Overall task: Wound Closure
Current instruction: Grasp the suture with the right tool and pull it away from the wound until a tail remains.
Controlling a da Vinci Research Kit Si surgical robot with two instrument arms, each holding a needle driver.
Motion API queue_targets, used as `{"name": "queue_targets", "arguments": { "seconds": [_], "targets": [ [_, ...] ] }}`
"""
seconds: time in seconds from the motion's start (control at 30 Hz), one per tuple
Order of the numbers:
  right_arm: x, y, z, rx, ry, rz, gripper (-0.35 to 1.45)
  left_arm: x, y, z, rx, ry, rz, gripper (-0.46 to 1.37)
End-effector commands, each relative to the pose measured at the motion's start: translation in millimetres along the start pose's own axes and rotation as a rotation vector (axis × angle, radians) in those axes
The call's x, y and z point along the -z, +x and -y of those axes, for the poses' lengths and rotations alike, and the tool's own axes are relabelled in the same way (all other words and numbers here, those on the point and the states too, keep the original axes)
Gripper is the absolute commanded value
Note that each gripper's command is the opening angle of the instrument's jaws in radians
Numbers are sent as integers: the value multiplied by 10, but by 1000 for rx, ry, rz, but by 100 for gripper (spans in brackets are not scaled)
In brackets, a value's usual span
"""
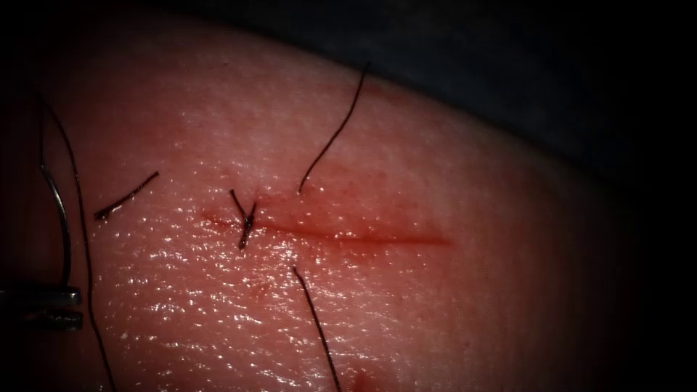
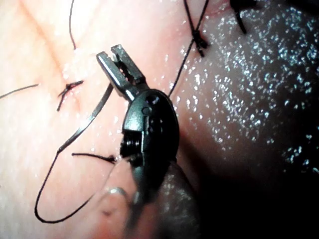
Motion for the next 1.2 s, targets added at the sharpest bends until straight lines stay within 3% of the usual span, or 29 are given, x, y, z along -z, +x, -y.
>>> {"name": "queue_targets", "arguments": {
  "seconds": [0.03, 0.3, 0.37, 0.53, 0.67, 0.8, 1.07, 1.2],
  "targets": [
    [8, 1, 0, -8, -11, -7, 144, 0, 0, 0, 0, -4, 0, -35],
    [80, 15, 3, -26, -92, -82, 139, -1, 0, 0, 0, -3, 1, -35],
    [96, 14, -3, -3, -123, -81, 126, -1, 0, 0, 0, 0, 3, -35],
    [111, -4, -28, -16, -259, -14, 126, -3, 1, -2, -1, 0, 3, -35],
    [101, -26, -53, -27, -347, 48, 131, -4, 2, -3, -1, 0, 3, -35],
    [73, -50, -83, -15, -381, 73, 133, -5, 1, -3, -1, -1, 2, -35],
    [9, -82, -131, 14, -372, 58, 131, -4, 1, -3, -1, -2, 1, -35],
    [-9, -96, -145, 31, -356, 45, 130, -4, 2, -3, -1, -2, 1, -35]
  ]
}}
